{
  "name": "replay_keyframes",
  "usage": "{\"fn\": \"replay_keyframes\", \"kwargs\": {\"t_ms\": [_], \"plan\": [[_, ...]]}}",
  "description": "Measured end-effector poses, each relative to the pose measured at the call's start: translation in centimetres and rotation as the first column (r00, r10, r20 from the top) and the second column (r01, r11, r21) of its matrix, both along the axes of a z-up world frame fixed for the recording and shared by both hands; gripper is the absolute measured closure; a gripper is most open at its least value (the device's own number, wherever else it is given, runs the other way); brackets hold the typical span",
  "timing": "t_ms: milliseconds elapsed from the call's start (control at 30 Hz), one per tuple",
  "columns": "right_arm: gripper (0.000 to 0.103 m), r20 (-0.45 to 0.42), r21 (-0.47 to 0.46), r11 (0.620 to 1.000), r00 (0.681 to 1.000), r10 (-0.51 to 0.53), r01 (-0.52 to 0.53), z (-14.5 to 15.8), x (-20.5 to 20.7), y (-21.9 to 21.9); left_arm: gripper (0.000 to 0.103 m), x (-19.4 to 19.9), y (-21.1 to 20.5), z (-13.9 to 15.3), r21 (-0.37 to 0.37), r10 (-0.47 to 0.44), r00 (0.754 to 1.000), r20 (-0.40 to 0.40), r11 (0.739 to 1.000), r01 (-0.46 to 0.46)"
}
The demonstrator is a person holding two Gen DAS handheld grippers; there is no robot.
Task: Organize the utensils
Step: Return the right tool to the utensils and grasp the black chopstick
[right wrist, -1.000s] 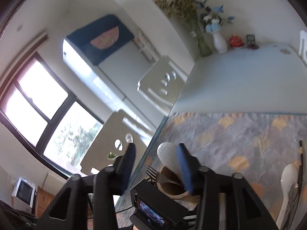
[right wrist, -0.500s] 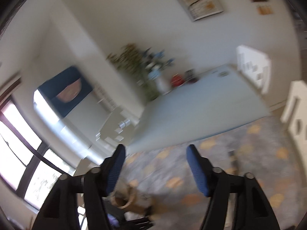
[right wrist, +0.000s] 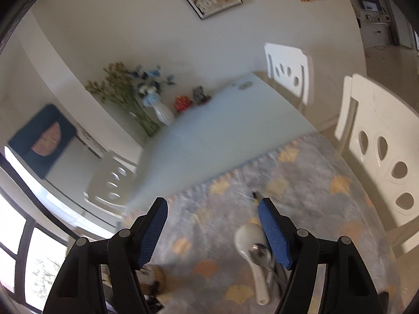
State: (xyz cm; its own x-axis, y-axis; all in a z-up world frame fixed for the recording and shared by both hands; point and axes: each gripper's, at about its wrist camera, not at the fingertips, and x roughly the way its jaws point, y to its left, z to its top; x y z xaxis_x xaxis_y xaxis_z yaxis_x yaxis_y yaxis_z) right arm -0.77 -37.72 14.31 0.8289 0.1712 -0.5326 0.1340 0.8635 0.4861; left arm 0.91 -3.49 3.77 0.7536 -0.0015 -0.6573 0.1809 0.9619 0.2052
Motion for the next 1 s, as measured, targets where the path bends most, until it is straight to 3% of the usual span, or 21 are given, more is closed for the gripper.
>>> {"fn": "replay_keyframes", "kwargs": {"t_ms": [100, 300, 500, 733, 767, 900, 1000], "plan": [[0.034, -0.073, -0.03, 0.999, 0.997, -0.013, 0.011, -2.3, 1.1, -0.1, 0.002, 0.0, 0.1, 0.0, 0.0, 0.0, 1.0, 0.0, 1.0, 0.0], [0.066, -0.21, -0.055, 0.998, 0.978, 0.009, -0.021, -7.5, 5.1, -0.3, 0.002, 0.0, 0.0, 0.0, 0.0, 0.0, 1.0, 0.0, 1.0, 0.0], [0.068, -0.354, -0.134, 0.983, 0.932, 0.074, -0.129, -12.2, 12.1, 0.5, 0.002, 0.0, 0.2, -0.2, 0.003, 0.001, 1.0, 0.0, 1.0, -0.001], [0.068, -0.498, -0.275, 0.935, 0.865, 0.06, -0.223, -16.0, 17.2, 1.8, 0.002, 0.1, 0.3, -0.3, 0.007, 0.002, 1.0, -0.001, 1.0, -0.002], [0.068, -0.491, -0.298, 0.928, 0.87, 0.054, -0.225, -16.1, 17.4, 2.0, 0.001, 0.0, 0.3, -0.3, 0.008, 0.002, 1.0, -0.001, 1.0, -0.002], [0.095, -0.484, -0.344, 0.902, 0.872, 0.068, -0.261, -15.9, 17.7, 2.8, 0.001, 0.1, 0.3, -0.4, 0.01, 0.002, 1.0, -0.001, 1.0, -0.002], [0.097, -0.481, -0.377, 0.883, 0.874, 0.071, -0.279, -16.1, 17.6, 3.4, 0.001, 0.1, 0.3, -0.4, 0.011, 0.002, 1.0, -0.001, 1.0, -0.002]]}}
